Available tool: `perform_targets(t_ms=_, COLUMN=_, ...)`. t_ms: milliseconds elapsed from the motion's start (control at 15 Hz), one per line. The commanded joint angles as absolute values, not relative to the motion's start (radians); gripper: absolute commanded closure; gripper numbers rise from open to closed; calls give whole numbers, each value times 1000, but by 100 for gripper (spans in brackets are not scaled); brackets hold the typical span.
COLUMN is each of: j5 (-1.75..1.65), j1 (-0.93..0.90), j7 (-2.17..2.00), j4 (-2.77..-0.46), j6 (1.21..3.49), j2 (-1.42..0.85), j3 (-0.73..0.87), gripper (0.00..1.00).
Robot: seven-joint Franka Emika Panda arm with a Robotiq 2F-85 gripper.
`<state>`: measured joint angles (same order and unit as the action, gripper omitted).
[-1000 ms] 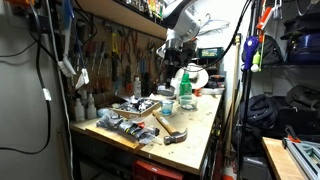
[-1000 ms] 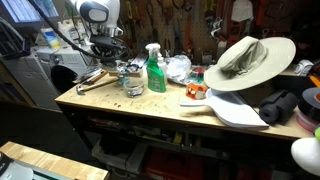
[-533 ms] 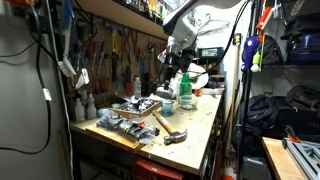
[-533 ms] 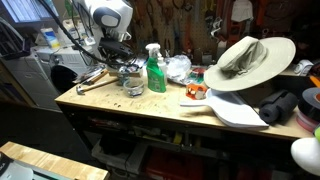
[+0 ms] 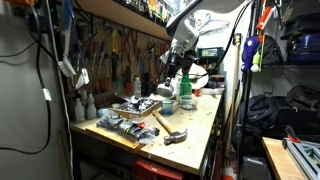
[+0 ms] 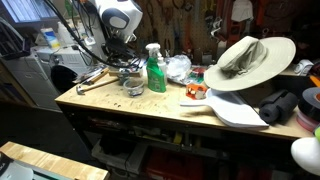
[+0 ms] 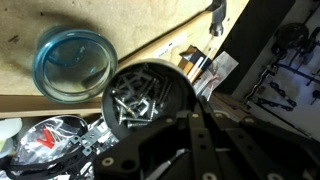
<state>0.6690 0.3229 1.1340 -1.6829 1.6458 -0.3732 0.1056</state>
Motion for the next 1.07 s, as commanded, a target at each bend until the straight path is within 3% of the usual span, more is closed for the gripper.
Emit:
perform_targets(t_ms=0, j5=728, j1=353, j7=1176, j4=-1638, j6=1580, j2=-410, j3=100, gripper=99)
perform_targets(t_ms=1000, j5=862, j1=410, j7=1228, j4=-1599, j6=1453, j2=-475, j3=117, gripper=99)
